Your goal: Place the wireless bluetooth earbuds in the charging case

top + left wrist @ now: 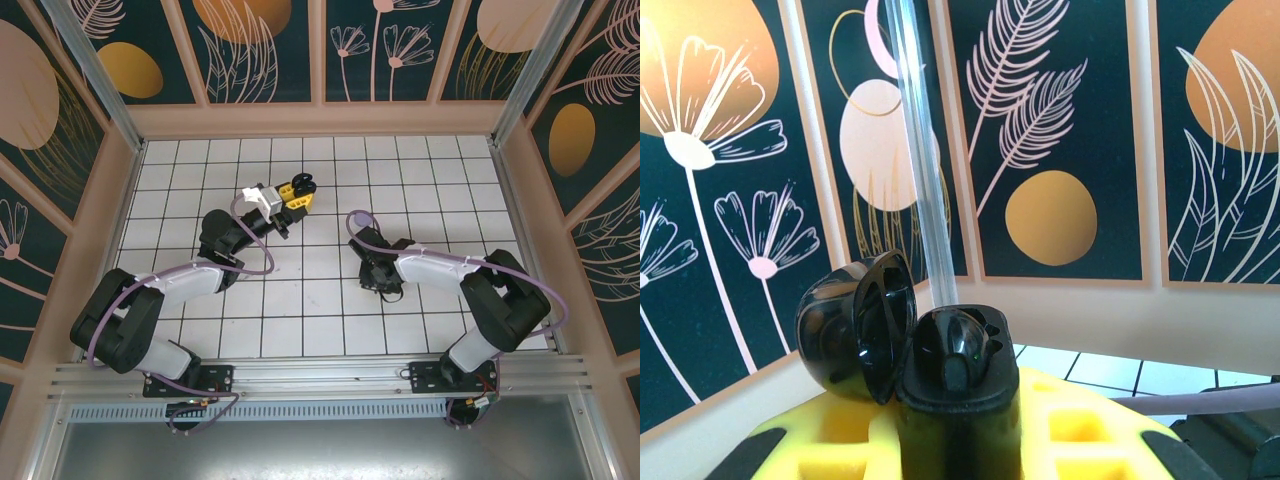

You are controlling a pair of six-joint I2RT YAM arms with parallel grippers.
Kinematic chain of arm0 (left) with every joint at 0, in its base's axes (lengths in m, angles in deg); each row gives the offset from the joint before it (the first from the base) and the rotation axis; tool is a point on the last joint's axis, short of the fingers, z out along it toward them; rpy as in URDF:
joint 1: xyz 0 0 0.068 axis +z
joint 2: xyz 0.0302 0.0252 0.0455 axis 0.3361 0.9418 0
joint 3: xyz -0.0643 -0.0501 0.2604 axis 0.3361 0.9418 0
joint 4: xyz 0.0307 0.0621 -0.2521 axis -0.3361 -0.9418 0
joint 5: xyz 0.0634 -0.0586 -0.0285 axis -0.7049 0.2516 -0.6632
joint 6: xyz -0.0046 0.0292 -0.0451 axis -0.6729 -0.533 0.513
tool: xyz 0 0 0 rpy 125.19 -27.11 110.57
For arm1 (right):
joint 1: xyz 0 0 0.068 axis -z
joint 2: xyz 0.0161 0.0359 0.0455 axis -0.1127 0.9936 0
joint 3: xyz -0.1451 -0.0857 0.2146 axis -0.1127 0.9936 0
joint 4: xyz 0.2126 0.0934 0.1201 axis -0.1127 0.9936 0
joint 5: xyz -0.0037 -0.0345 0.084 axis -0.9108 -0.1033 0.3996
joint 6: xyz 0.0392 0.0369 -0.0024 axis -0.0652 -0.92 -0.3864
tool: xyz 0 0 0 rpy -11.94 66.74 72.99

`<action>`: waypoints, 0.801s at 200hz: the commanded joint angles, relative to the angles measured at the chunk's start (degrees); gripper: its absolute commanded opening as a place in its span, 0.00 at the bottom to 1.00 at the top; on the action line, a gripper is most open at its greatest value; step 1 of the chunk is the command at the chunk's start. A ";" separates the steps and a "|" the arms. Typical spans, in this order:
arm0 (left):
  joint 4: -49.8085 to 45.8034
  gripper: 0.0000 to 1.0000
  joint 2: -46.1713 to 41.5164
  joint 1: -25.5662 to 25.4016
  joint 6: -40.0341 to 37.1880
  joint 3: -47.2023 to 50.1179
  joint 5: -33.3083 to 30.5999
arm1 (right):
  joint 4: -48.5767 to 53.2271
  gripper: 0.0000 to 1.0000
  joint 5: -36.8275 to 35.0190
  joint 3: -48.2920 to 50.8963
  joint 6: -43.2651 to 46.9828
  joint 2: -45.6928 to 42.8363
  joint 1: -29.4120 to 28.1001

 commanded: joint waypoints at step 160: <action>-2.22 0.00 -2.84 -0.24 -4.69 -1.61 3.01 | 3.21 0.17 -1.39 -23.16 8.63 -13.54 0.34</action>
